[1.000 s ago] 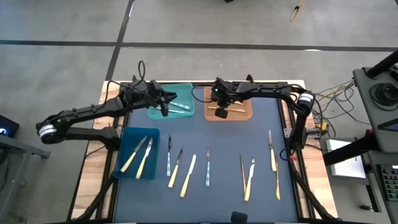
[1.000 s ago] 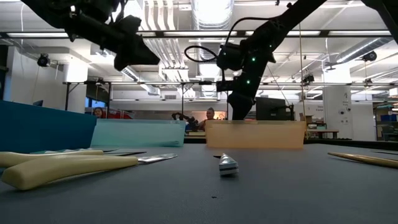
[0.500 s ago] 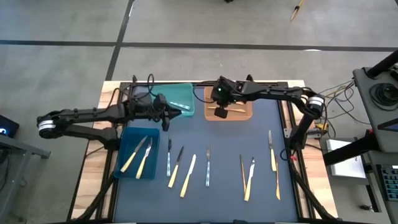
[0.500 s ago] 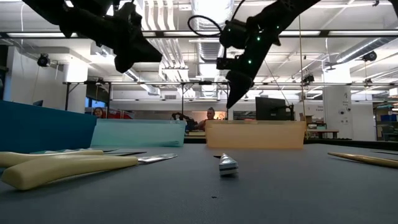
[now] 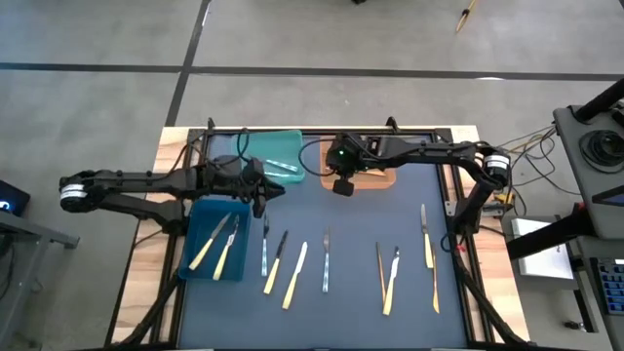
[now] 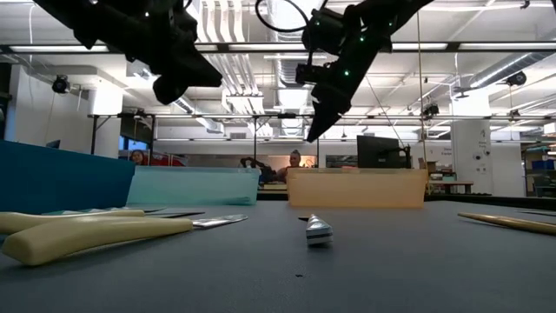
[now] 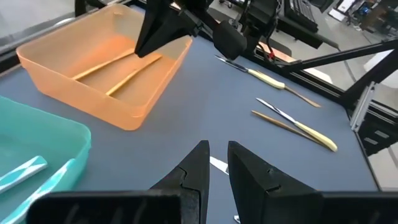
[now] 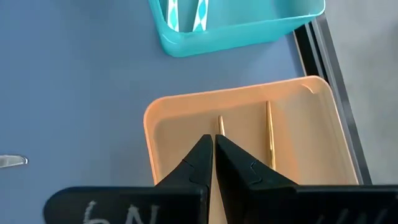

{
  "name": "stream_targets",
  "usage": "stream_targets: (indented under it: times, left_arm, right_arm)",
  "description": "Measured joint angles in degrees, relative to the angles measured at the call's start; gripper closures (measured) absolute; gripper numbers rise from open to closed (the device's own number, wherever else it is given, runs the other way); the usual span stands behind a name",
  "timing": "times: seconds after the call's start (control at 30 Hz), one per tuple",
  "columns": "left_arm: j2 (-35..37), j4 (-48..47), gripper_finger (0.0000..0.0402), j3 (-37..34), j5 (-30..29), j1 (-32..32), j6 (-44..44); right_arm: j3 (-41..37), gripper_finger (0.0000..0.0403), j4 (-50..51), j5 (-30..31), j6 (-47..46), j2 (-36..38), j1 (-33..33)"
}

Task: Sort silverware by color (type)
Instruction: Put the light yellow knife into the blue bin

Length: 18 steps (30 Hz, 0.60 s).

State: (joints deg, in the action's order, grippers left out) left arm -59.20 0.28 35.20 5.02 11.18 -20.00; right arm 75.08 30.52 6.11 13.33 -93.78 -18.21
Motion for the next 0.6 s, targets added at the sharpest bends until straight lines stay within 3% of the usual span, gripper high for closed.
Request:
stream_targets:
  times: [0.33,0.6]
  left_arm:
    - [-1.64,-0.34,0.0361,-0.09,-0.06,-2.02,0.06]
    - [-4.55,-0.43,0.0361,-0.11,-0.02,-3.22,4.87]
  right_arm:
    - [0.22,0.0394,-7.00,-0.07,2.29,0.03,1.77]
    - [-0.12,0.0394,-8.99,-0.07,3.27,0.03,2.85]
